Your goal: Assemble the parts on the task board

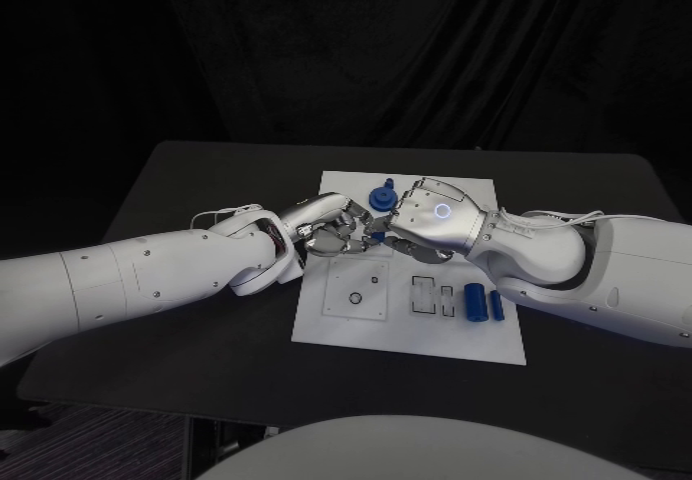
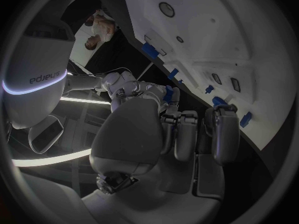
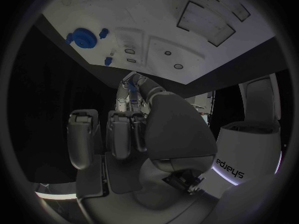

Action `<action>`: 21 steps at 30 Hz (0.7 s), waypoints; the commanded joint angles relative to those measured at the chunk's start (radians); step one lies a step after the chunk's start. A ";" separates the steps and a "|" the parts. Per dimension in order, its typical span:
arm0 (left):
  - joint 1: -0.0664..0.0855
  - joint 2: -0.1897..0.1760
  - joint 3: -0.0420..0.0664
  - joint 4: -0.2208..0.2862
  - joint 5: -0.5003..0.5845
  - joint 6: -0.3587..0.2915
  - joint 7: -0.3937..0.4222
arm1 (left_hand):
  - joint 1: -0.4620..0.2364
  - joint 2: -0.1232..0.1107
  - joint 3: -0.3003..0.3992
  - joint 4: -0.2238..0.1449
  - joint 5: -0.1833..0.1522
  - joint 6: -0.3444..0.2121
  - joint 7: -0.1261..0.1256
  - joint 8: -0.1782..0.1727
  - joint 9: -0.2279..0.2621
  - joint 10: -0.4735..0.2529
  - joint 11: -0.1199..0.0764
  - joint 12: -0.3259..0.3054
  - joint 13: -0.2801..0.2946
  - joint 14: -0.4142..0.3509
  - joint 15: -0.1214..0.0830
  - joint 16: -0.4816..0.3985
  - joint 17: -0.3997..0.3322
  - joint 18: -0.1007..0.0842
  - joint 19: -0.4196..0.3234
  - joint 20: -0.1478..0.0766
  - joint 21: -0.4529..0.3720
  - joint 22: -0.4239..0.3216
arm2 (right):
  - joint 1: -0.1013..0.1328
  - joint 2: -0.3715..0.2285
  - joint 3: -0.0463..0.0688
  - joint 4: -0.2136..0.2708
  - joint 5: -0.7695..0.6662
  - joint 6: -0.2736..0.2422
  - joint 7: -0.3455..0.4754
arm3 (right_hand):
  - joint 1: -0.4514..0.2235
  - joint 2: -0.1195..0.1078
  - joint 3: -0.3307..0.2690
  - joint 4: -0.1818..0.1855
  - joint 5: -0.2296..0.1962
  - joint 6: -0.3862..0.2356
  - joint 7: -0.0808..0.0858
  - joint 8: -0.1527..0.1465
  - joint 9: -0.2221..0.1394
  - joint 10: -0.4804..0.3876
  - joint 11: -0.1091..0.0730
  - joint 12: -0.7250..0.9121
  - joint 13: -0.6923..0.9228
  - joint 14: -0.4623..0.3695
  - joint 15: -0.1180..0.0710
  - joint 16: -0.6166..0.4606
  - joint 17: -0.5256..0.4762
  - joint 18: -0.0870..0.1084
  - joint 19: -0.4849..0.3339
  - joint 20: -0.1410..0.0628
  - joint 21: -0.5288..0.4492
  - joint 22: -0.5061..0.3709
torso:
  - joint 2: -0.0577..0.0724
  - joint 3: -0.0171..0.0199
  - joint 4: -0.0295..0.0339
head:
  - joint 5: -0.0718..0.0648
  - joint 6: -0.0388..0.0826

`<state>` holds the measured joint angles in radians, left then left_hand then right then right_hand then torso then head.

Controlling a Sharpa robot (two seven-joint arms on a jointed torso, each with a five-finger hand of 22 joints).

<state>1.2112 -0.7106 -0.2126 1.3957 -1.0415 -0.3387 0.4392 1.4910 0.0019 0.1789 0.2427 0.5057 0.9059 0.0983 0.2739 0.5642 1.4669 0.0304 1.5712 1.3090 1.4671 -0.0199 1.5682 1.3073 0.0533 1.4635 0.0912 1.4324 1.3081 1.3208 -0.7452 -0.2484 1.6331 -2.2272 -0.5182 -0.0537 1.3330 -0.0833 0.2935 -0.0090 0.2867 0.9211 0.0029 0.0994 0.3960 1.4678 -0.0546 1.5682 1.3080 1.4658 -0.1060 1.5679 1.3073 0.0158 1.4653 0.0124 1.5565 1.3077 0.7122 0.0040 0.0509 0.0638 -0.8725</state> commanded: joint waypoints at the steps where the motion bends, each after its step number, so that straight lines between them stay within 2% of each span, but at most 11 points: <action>1: -0.003 0.004 0.001 0.002 0.006 0.018 0.010 | 0.017 0.000 0.014 -0.004 -0.001 0.012 -0.003 0.010 0.008 0.104 -0.010 0.000 0.262 0.104 -0.010 0.003 0.263 -0.015 0.004 -0.008 -0.002 0.212 | -0.002 0.002 0.001 0.001 -0.011 -0.006 0.009 | 0.002 -0.002 0.009 -0.001 -0.001 -0.010 -0.002 -0.006 -0.003 0.103 -0.008 0.003 0.263 0.105 -0.010 0.003 0.263 -0.009 0.091 -0.010 -0.008 0.255 | 0.000 0.0000 -0.0004 | 0.003 0.000; 7: -0.003 0.003 0.001 0.002 0.006 0.022 0.007 | 0.018 -0.002 0.022 -0.005 -0.005 0.015 -0.004 0.014 0.011 0.104 -0.011 0.000 0.262 0.104 -0.011 0.003 0.263 -0.015 0.004 -0.009 -0.002 0.212 | -0.002 0.001 0.001 0.000 -0.011 0.000 0.008 | 0.005 -0.006 0.019 -0.005 -0.002 -0.026 -0.009 -0.020 -0.014 0.103 -0.013 0.003 0.263 0.105 -0.014 0.003 0.263 -0.008 0.089 -0.013 -0.011 0.253 | 0.000 0.0001 -0.0006 | 0.005 0.000; 12: -0.003 0.000 0.001 0.002 0.006 0.024 0.006 | 0.021 -0.007 0.037 -0.010 -0.004 0.019 -0.006 0.023 0.017 0.104 -0.013 0.000 0.262 0.104 -0.012 0.003 0.263 -0.015 0.006 -0.010 -0.001 0.212 | -0.003 -0.009 0.001 0.001 -0.011 -0.020 0.003 | 0.005 -0.014 0.030 -0.009 -0.002 -0.060 -0.017 -0.037 -0.035 0.103 -0.018 0.003 0.263 0.105 -0.018 0.003 0.263 -0.007 0.086 -0.018 -0.015 0.252 | 0.000 0.0002 0.0000 | 0.010 0.000; 17: -0.003 -0.005 0.001 0.000 0.006 0.025 0.001 | 0.023 -0.014 0.051 -0.015 0.001 0.024 -0.007 0.032 0.024 0.104 -0.015 0.000 0.262 0.104 -0.014 0.003 0.263 -0.015 0.005 -0.012 -0.002 0.212 | -0.003 -0.030 0.001 0.005 -0.001 -0.082 0.016 | -0.002 -0.023 0.035 -0.003 -0.003 -0.130 -0.041 -0.038 -0.070 0.103 -0.025 0.003 0.263 0.105 -0.024 0.003 0.263 -0.007 0.087 -0.023 -0.014 0.252 | 0.000 0.0005 0.0004 | 0.014 0.000; 21: -0.003 -0.009 0.001 -0.002 0.006 0.024 -0.004 | 0.023 -0.016 0.056 -0.016 0.001 0.026 -0.008 0.036 0.026 0.104 -0.015 0.000 0.262 0.104 -0.014 0.003 0.263 -0.015 0.005 -0.012 -0.002 0.212 | -0.003 -0.054 0.001 0.014 0.029 -0.144 0.038 | -0.005 -0.025 0.035 0.003 -0.003 -0.144 -0.044 -0.038 -0.078 0.103 -0.025 0.003 0.263 0.105 -0.024 0.003 0.263 -0.008 0.087 -0.024 -0.014 0.252 | 0.000 -0.0001 0.0000 | 0.018 0.000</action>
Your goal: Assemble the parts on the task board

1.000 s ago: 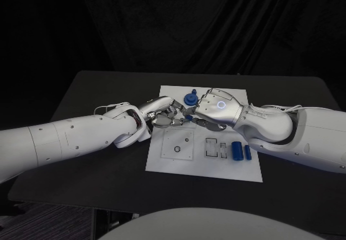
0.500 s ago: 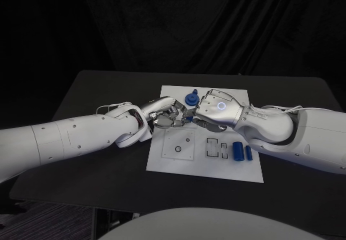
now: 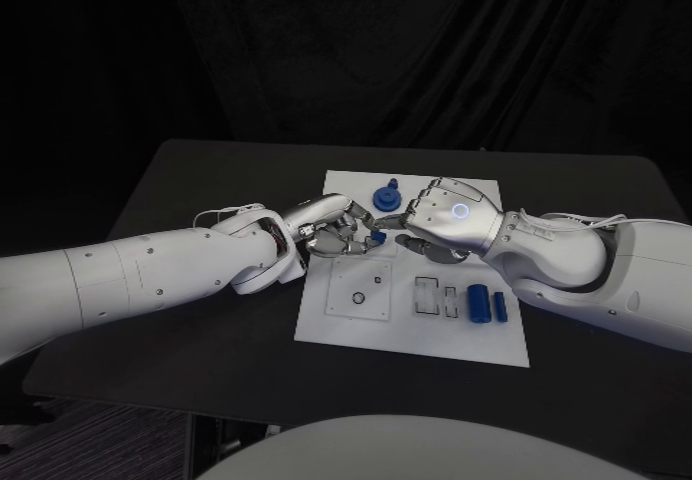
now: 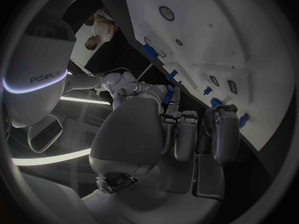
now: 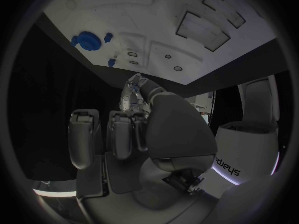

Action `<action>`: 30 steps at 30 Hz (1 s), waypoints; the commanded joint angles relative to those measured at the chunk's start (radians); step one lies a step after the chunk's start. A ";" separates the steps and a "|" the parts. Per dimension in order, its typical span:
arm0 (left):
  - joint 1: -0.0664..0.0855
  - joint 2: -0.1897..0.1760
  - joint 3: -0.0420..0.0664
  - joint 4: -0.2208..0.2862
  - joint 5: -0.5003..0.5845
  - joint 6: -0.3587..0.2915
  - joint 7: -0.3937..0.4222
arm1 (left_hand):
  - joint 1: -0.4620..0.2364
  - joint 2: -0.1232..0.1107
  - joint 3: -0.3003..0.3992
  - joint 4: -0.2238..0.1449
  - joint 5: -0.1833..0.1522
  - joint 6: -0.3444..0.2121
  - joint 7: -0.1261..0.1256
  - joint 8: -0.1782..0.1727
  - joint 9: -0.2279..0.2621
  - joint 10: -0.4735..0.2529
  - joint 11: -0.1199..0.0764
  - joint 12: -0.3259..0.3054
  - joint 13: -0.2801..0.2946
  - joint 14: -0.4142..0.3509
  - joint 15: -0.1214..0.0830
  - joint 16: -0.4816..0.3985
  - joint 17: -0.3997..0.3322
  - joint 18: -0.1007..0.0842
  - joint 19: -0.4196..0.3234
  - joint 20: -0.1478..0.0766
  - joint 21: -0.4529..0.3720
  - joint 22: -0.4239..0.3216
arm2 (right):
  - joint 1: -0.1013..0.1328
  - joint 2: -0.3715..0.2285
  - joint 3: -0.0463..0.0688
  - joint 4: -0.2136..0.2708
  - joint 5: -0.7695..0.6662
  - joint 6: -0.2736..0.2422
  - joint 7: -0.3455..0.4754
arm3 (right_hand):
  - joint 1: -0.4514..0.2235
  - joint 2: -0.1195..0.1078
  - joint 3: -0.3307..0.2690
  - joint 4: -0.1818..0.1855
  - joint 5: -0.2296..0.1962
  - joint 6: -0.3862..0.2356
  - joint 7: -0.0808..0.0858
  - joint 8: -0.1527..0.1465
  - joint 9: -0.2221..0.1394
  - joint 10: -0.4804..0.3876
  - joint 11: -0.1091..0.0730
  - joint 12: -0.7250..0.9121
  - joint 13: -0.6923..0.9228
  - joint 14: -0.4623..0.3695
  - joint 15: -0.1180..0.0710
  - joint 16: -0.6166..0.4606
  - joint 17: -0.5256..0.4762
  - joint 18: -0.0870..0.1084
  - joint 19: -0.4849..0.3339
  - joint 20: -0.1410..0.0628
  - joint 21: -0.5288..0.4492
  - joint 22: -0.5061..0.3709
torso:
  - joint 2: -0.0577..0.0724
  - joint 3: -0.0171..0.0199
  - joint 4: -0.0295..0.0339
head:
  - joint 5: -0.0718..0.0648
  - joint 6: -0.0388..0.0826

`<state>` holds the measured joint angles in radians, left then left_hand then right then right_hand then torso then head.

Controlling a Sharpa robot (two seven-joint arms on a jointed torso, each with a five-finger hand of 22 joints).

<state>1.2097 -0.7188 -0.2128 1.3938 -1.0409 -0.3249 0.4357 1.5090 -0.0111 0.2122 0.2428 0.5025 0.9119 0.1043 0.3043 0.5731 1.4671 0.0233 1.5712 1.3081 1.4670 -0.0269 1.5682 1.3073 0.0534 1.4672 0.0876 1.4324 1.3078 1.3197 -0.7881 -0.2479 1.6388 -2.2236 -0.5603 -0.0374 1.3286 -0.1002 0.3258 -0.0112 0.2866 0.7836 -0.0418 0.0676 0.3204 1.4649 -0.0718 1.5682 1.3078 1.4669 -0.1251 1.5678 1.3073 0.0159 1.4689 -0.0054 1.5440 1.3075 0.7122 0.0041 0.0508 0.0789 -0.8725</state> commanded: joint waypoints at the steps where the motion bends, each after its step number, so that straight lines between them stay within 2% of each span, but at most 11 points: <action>1: -0.002 -0.002 0.001 0.000 0.006 0.010 -0.002 | 0.005 -0.005 0.025 -0.017 0.004 0.021 -0.014 0.007 0.019 0.104 -0.009 0.000 0.263 0.104 -0.008 0.003 0.263 -0.015 0.002 -0.009 -0.001 0.212 | -0.002 -0.018 0.001 0.010 0.039 -0.119 0.029 | -0.004 -0.010 0.001 0.009 -0.003 -0.009 -0.001 -0.005 -0.004 0.106 -0.008 0.003 0.263 0.104 -0.005 0.003 0.263 -0.008 0.083 -0.007 -0.001 0.252 | 0.000 -0.0001 -0.0001 | 0.005 0.000; 5: -0.002 -0.006 0.001 0.000 0.006 0.008 -0.007 | 0.005 -0.007 0.030 -0.019 0.003 0.023 -0.015 0.010 0.021 0.104 -0.009 0.000 0.263 0.104 -0.008 0.003 0.263 -0.015 0.002 -0.010 -0.001 0.212 | -0.002 -0.050 0.001 0.021 0.130 -0.186 0.064 | -0.017 -0.017 -0.006 0.032 -0.003 -0.018 0.005 -0.002 -0.012 0.106 -0.009 0.003 0.263 0.104 -0.006 0.003 0.263 -0.008 0.084 -0.008 -0.001 0.253 | 0.000 0.0004 0.0001 | 0.008 0.000; 7: -0.002 -0.009 0.001 0.000 0.006 0.003 -0.006 | 0.004 -0.008 0.034 -0.019 0.000 0.021 -0.015 0.011 0.022 0.104 -0.009 0.000 0.263 0.104 -0.008 0.003 0.263 -0.015 0.001 -0.010 -0.002 0.212 | -0.001 -0.068 0.001 0.025 0.208 -0.212 0.083 | -0.023 -0.021 -0.010 0.056 -0.002 -0.013 0.023 0.004 -0.015 0.106 -0.010 0.003 0.263 0.104 -0.006 0.003 0.263 -0.008 0.085 -0.009 0.001 0.253 | 0.000 0.0008 0.0005 | 0.006 0.000; 8: -0.002 -0.010 0.001 0.001 0.006 0.000 -0.004 | 0.001 -0.010 0.039 -0.018 -0.007 0.017 -0.015 0.012 0.024 0.104 -0.009 0.000 0.263 0.104 -0.009 0.003 0.263 -0.015 0.001 -0.010 -0.002 0.212 | -0.001 -0.073 0.001 0.026 0.241 -0.217 0.089 | -0.026 -0.022 -0.013 0.075 -0.002 0.000 0.042 0.012 -0.012 0.106 -0.004 0.003 0.263 0.104 -0.002 0.003 0.263 -0.009 0.085 -0.007 0.001 0.254 | 0.000 0.0006 0.0008 | 0.006 0.000; 10: -0.002 -0.014 0.001 0.004 0.012 -0.015 0.003 | -0.009 -0.010 0.047 -0.013 -0.027 0.009 -0.014 0.014 0.028 0.104 -0.008 0.000 0.263 0.104 -0.008 0.003 0.263 -0.015 0.001 -0.010 -0.003 0.212 | -0.001 -0.085 0.001 0.027 0.320 -0.220 0.099 | -0.028 -0.024 -0.016 0.091 -0.002 0.016 0.063 0.022 -0.007 0.106 0.009 0.003 0.263 0.104 0.010 0.003 0.263 -0.009 0.086 0.000 0.003 0.254 | 0.001 0.0007 0.0005 | 0.004 0.000; 11: -0.002 -0.016 0.001 0.006 0.029 -0.022 0.008 | -0.011 -0.010 0.049 -0.013 -0.031 0.008 -0.014 0.015 0.030 0.104 -0.008 0.000 0.263 0.104 -0.008 0.003 0.263 -0.015 0.001 -0.010 -0.003 0.212 | -0.001 -0.090 0.001 0.028 0.368 -0.215 0.102 | -0.032 -0.026 -0.022 0.111 -0.002 0.036 0.099 0.036 0.003 0.106 0.037 0.003 0.263 0.104 0.032 0.003 0.263 -0.010 0.087 0.014 0.005 0.255 | 0.001 0.0008 0.0005 | 0.003 0.000; 14: -0.002 -0.021 0.001 0.012 0.111 -0.033 0.016 | -0.011 -0.010 0.053 -0.013 -0.036 0.009 -0.015 0.018 0.032 0.104 -0.008 0.000 0.263 0.104 -0.008 0.003 0.263 -0.015 0.001 -0.010 -0.003 0.212 | -0.001 -0.101 0.001 0.028 0.491 -0.199 0.117 | -0.036 -0.024 -0.033 0.138 -0.003 0.066 0.128 0.063 0.026 0.106 0.065 0.003 0.263 0.104 0.058 0.003 0.263 -0.010 0.088 0.036 0.005 0.255 | 0.001 0.0010 0.0005 | -0.001 0.000; 18: -0.002 -0.029 0.001 0.023 0.270 -0.028 0.019 | -0.011 -0.009 0.056 -0.013 -0.036 0.011 -0.016 0.021 0.034 0.104 -0.009 0.000 0.263 0.104 -0.008 0.003 0.263 -0.015 0.002 -0.011 -0.001 0.213 | -0.004 -0.110 0.001 0.028 0.593 -0.196 0.137 | -0.033 -0.026 -0.044 0.152 -0.004 0.047 0.137 0.072 0.038 0.106 0.074 0.003 0.263 0.104 0.067 0.003 0.263 -0.009 0.085 0.048 0.001 0.253 | 0.001 0.0001 -0.0002 | -0.007 0.000; 21: -0.002 -0.035 0.001 0.034 0.403 -0.020 0.019 | -0.022 -0.012 0.055 -0.007 -0.010 0.000 -0.014 0.024 0.038 0.104 -0.008 0.000 0.263 0.104 -0.008 0.003 0.263 -0.016 0.004 -0.011 0.002 0.214 | -0.009 -0.115 0.001 0.029 0.635 -0.199 0.146 | -0.022 -0.027 -0.051 0.160 -0.003 0.014 0.138 0.078 0.044 0.106 0.076 0.003 0.263 0.104 0.070 0.003 0.263 -0.008 0.085 0.056 0.001 0.253 | 0.001 0.0001 -0.0015 | -0.005 0.000; 24: -0.002 -0.039 0.001 0.041 0.506 -0.005 0.018 | -0.026 -0.011 0.054 -0.005 -0.004 -0.001 -0.014 0.026 0.040 0.104 -0.008 0.000 0.263 0.104 -0.008 0.003 0.263 -0.015 0.003 -0.011 -0.001 0.213 | -0.015 -0.114 0.001 0.028 0.654 -0.202 0.150 | -0.012 -0.028 -0.055 0.165 -0.003 -0.010 0.138 0.087 0.050 0.106 0.077 0.003 0.263 0.104 0.071 0.003 0.263 -0.008 0.083 0.060 -0.001 0.252 | 0.001 0.0002 -0.0029 | -0.006 0.000; 30: -0.002 -0.038 0.001 0.053 0.692 0.045 0.015 | -0.032 -0.007 0.052 0.001 -0.005 -0.008 -0.013 0.029 0.044 0.104 -0.008 0.000 0.263 0.104 -0.007 0.003 0.263 -0.012 -0.006 -0.010 -0.012 0.209 | -0.027 -0.102 0.001 0.020 0.669 -0.202 0.152 | -0.006 -0.029 -0.060 0.170 -0.003 -0.028 0.140 0.097 0.055 0.106 0.079 0.003 0.263 0.104 0.072 0.003 0.263 -0.006 0.081 0.062 -0.006 0.251 | 0.000 0.0000 0.0010 | -0.012 0.000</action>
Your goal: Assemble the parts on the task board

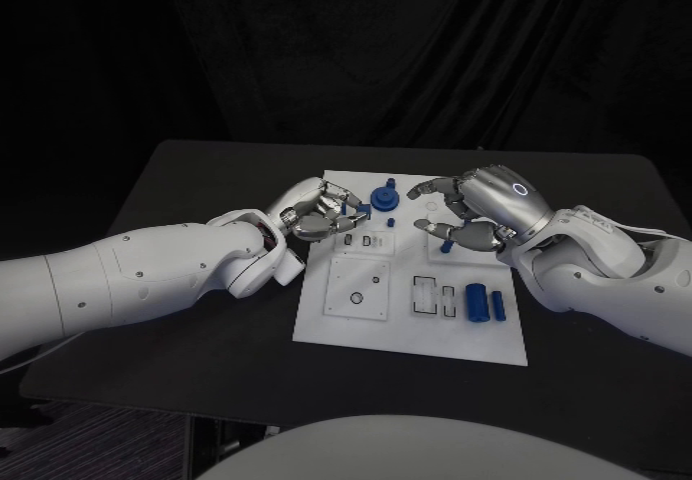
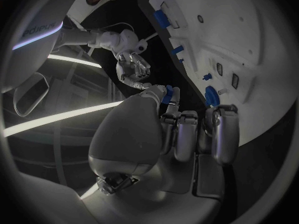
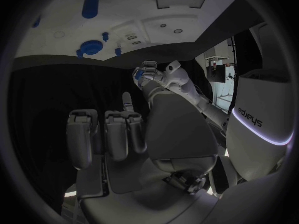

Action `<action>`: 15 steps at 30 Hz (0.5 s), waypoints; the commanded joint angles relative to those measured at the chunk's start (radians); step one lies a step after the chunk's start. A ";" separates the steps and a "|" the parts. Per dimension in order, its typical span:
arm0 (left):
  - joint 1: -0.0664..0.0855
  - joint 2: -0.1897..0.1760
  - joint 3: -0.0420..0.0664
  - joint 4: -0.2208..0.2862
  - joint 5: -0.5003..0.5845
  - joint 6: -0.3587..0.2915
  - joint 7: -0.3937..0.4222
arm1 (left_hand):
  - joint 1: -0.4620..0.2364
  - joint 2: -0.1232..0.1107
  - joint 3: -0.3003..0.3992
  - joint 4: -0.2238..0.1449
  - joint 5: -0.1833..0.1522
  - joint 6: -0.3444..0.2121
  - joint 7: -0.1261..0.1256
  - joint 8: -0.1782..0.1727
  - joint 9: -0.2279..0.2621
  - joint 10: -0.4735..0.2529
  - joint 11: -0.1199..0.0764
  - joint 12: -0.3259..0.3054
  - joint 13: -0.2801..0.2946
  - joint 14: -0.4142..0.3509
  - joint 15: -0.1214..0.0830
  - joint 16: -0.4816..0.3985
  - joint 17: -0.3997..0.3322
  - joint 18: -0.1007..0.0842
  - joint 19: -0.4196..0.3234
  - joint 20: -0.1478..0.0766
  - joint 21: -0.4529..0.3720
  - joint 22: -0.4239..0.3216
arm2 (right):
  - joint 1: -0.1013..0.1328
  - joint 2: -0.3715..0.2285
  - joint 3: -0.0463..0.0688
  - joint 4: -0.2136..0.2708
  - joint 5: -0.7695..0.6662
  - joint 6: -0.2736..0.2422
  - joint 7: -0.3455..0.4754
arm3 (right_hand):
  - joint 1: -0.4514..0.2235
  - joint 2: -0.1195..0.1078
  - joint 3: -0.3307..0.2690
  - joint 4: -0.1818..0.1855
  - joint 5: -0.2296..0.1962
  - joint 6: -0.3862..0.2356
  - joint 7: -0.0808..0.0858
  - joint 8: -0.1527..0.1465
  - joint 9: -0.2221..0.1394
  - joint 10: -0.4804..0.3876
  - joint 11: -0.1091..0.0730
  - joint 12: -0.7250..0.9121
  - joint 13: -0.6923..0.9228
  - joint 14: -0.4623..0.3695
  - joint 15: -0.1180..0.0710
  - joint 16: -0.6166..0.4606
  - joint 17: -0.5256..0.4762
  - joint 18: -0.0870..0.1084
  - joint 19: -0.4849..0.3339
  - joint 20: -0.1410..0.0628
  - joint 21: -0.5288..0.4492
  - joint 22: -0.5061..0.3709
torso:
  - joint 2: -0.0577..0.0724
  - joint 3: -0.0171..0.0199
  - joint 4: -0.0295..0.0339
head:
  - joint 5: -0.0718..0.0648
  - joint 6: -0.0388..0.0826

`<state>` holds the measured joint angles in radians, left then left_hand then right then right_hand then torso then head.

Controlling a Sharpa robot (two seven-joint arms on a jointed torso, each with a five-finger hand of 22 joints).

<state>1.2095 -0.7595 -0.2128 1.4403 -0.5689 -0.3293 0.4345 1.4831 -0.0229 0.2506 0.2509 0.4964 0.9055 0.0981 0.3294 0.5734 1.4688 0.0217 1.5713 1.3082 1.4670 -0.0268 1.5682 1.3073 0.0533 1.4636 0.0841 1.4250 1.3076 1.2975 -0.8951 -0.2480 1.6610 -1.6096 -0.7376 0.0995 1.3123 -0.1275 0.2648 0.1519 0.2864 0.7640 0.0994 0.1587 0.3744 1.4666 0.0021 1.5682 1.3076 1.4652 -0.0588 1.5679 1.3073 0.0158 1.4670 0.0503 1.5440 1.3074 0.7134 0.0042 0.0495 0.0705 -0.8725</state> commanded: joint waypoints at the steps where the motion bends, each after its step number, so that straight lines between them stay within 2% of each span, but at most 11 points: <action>1: -0.002 0.003 0.001 0.008 0.248 0.058 0.016 | -0.008 0.005 0.013 -0.005 0.000 -0.006 -0.006 0.005 0.045 0.102 -0.006 0.000 0.263 0.104 -0.007 0.003 0.263 -0.012 -0.004 -0.007 -0.007 0.208 | -0.007 0.008 0.001 -0.004 0.056 -0.024 0.014 | 0.010 -0.002 0.001 0.007 -0.003 -0.009 -0.001 0.007 0.001 0.104 0.005 0.003 0.263 0.106 0.006 0.003 0.263 -0.006 0.082 0.007 -0.006 0.251 | -0.001 -0.0002 0.0025 | -0.004 0.000; 6: -0.002 0.008 0.001 0.018 0.403 0.121 0.007 | -0.012 0.008 0.011 0.000 -0.002 -0.019 -0.005 0.008 0.049 0.102 -0.004 0.000 0.263 0.104 -0.006 0.003 0.263 -0.011 -0.008 -0.006 -0.012 0.206 | -0.014 0.025 0.001 -0.014 0.059 -0.025 0.012 | 0.010 -0.004 -0.003 0.011 -0.003 -0.013 0.001 0.014 0.005 0.104 0.007 0.003 0.263 0.106 0.007 0.003 0.263 -0.005 0.080 0.008 -0.010 0.249 | -0.003 -0.0015 0.0020 | -0.007 0.000; 15: -0.002 0.012 0.001 0.034 0.507 0.167 -0.004 | -0.019 0.013 0.006 0.009 -0.003 -0.036 -0.002 0.016 0.056 0.102 -0.001 0.000 0.263 0.104 -0.003 0.003 0.263 -0.010 -0.012 -0.004 -0.016 0.206 | -0.019 0.049 0.001 -0.025 0.042 -0.041 -0.006 | 0.012 -0.005 -0.005 0.013 -0.003 -0.015 0.003 0.019 0.007 0.104 0.008 0.003 0.263 0.106 0.009 0.003 0.263 -0.004 0.078 0.009 -0.012 0.248 | -0.004 -0.0011 0.0027 | -0.012 0.000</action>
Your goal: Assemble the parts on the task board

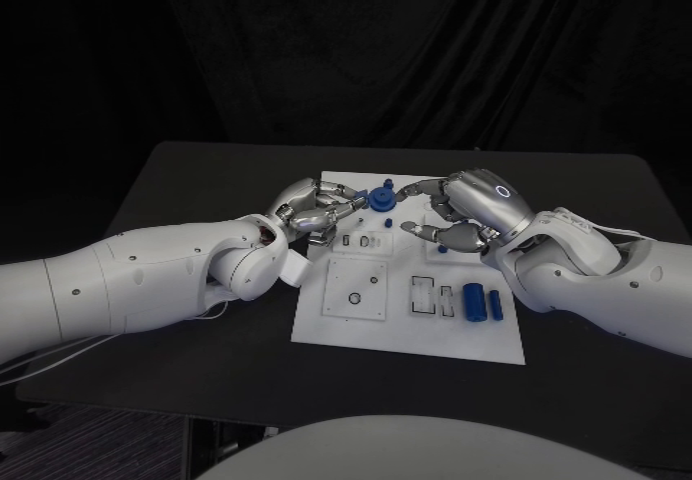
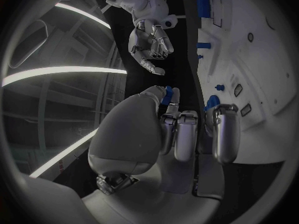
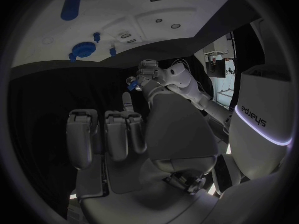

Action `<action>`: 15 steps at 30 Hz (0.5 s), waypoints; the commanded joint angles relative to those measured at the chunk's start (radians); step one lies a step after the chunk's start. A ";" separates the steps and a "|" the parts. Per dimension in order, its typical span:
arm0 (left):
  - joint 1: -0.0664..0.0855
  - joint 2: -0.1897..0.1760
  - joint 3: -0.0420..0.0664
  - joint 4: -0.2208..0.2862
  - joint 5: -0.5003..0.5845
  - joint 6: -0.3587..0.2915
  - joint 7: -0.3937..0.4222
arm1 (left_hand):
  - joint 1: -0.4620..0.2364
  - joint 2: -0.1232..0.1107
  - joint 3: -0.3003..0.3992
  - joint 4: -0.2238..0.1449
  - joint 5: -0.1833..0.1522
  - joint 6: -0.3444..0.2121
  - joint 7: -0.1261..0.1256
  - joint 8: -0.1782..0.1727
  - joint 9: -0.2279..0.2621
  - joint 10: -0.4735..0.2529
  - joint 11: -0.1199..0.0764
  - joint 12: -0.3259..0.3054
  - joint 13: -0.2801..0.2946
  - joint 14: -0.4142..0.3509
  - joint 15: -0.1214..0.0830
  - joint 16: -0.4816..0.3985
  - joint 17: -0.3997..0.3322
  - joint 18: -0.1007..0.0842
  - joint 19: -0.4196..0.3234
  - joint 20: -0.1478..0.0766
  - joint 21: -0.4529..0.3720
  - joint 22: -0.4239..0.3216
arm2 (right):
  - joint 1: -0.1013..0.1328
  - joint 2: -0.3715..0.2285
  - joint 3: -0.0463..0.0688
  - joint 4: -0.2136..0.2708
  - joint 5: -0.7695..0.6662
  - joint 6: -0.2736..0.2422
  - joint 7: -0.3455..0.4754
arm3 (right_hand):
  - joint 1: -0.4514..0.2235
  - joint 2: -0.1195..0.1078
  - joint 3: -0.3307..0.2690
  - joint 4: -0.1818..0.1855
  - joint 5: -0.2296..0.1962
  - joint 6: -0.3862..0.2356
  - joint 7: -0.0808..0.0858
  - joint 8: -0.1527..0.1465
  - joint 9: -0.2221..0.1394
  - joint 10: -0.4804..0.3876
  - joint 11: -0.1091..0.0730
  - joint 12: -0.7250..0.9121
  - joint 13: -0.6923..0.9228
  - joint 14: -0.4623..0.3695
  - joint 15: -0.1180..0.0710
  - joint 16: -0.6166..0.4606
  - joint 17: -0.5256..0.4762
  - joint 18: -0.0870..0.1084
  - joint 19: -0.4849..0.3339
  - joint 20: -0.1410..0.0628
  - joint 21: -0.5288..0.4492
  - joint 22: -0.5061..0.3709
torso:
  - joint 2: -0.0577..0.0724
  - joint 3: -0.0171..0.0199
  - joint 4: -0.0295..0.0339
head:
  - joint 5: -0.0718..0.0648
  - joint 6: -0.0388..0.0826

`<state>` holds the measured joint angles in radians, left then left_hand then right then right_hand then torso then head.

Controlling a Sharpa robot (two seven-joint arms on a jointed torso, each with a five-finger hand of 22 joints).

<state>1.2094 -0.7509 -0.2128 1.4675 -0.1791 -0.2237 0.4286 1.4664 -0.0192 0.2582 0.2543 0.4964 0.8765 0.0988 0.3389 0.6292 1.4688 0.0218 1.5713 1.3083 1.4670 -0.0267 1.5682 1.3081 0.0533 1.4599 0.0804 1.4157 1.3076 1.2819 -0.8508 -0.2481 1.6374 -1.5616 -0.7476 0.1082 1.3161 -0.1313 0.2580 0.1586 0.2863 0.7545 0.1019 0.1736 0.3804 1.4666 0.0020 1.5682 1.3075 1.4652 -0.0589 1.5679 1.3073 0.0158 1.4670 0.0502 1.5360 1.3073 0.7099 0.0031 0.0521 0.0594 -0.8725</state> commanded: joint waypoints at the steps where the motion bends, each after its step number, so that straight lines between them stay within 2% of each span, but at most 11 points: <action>1: -0.002 0.005 0.001 0.008 0.127 0.066 0.001 | -0.003 0.010 -0.002 0.006 -0.005 -0.009 -0.002 0.007 0.001 0.102 -0.002 -0.001 0.262 0.104 -0.003 0.003 0.263 -0.010 -0.009 0.000 -0.007 0.205 | -0.004 0.008 0.001 -0.003 -0.012 -0.032 -0.018 | 0.008 -0.001 0.001 0.006 -0.003 -0.006 0.000 0.004 0.001 0.104 0.008 0.003 0.263 0.106 0.009 0.003 0.263 -0.004 0.078 0.009 -0.004 0.248 | -0.001 0.0001 -0.0001 | -0.002 0.000; 8: -0.002 0.013 0.001 0.018 0.163 0.095 -0.006 | -0.001 0.011 -0.002 0.006 -0.007 -0.011 -0.002 0.009 0.002 0.102 -0.002 -0.001 0.262 0.104 -0.003 0.003 0.263 -0.010 -0.009 0.001 -0.007 0.205 | -0.005 0.037 0.001 -0.018 -0.036 -0.047 -0.043 | 0.009 -0.004 -0.003 0.009 -0.003 -0.009 0.003 0.011 0.004 0.104 0.010 0.003 0.263 0.106 0.010 0.003 0.263 -0.003 0.076 0.010 -0.007 0.247 | 0.000 0.0011 -0.0018 | -0.003 0.000; 15: -0.002 0.017 0.001 0.021 0.169 0.113 -0.020 | -0.001 0.012 -0.002 0.006 -0.008 -0.014 -0.002 0.009 0.003 0.102 -0.001 -0.001 0.262 0.104 -0.003 0.003 0.263 -0.009 -0.010 0.001 -0.009 0.205 | -0.005 0.057 0.001 -0.025 -0.060 -0.067 -0.072 | 0.014 -0.007 -0.007 0.011 -0.003 -0.022 0.007 0.019 0.006 0.104 0.013 0.003 0.263 0.106 0.013 0.003 0.263 -0.002 0.072 0.012 -0.013 0.245 | 0.002 0.0011 -0.0004 | -0.006 0.000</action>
<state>1.2094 -0.7361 -0.2128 1.4850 -0.0411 -0.1501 0.4143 1.4654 -0.0201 0.2556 0.2569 0.4919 0.8679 0.1004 0.3455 0.6308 1.4687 0.0219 1.5713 1.3084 1.4670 -0.0267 1.5682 1.3080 0.0533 1.4562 0.0842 1.4118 1.3075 1.2796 -0.7965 -0.2479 1.6128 -1.5895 -0.7750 0.0802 1.3215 -0.1368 0.2511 0.1655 0.2861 0.7389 0.1100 0.1880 0.3852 1.4666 0.0093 1.5682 1.3074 1.4644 -0.0523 1.5678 1.3073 0.0159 1.4669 0.0573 1.5275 1.3079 0.7109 0.0038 0.0508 0.0551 -0.8725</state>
